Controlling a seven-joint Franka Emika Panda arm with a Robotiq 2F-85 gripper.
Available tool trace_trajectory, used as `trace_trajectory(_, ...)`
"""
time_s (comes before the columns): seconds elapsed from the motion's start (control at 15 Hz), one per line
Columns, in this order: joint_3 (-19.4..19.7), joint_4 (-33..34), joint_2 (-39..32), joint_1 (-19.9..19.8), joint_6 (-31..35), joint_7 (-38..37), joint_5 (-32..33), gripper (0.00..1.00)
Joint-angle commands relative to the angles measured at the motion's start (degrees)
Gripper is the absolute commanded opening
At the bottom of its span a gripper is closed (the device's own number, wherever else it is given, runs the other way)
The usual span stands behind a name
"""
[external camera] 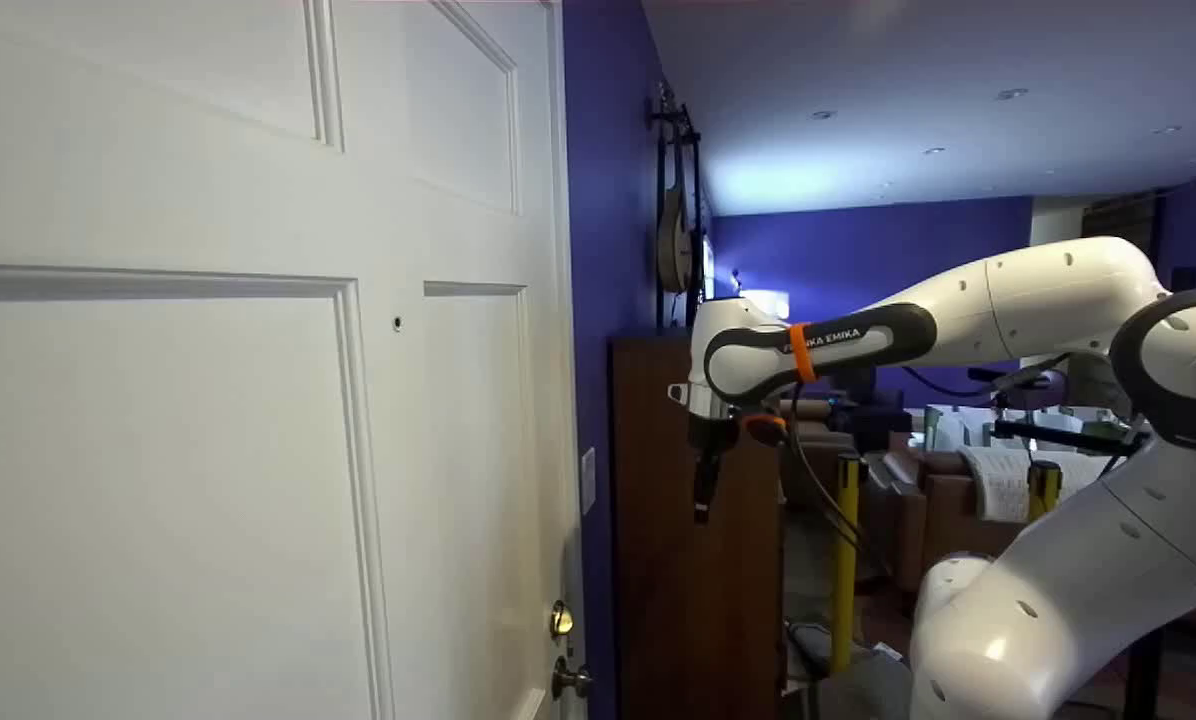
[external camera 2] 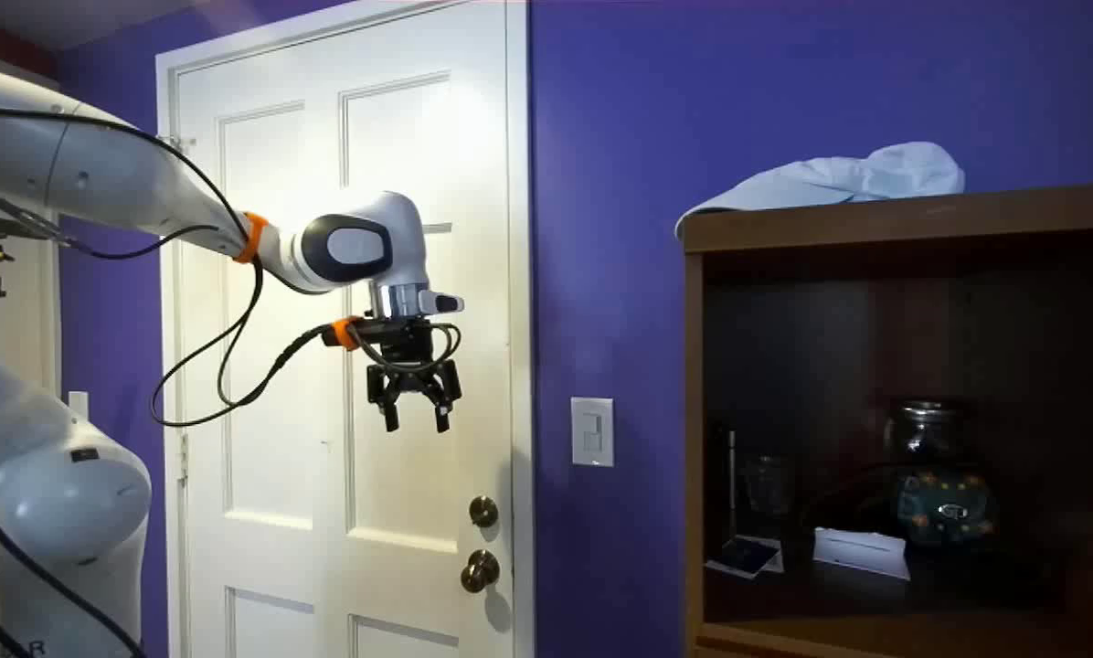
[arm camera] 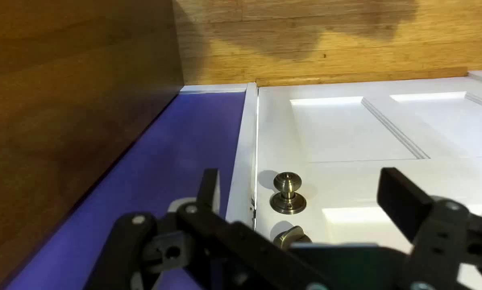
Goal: Remove the white cap from the cabinet top and hang it on the door coat hanging hook
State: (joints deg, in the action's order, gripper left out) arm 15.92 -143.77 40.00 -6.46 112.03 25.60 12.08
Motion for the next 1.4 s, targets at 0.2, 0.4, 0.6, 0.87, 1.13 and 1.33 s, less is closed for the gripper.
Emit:
trace_trajectory(0.2,0.0,0.1,0.0,0.0,-0.2,0.0,-0.1,1.00)
trace_trajectory(0.4,0.0,0.1,0.0,0.0,-0.2,0.0,-0.1,1.00)
trace_trajectory(0.6,0.2,3.7,-2.4,-0.9,0.4,-2.2,-0.1,1.00)
trace_trajectory(0.87,0.5,10.4,-4.2,-3.2,5.0,-6.8,0.1,1.00)
trace_trajectory(1.13,1.6,19.3,-7.4,-5.9,9.2,-11.0,-0.3,1.00)
trace_trajectory(1.33,3.1,26.0,-10.4,-8.3,10.9,-14.2,-0.6,1.00)
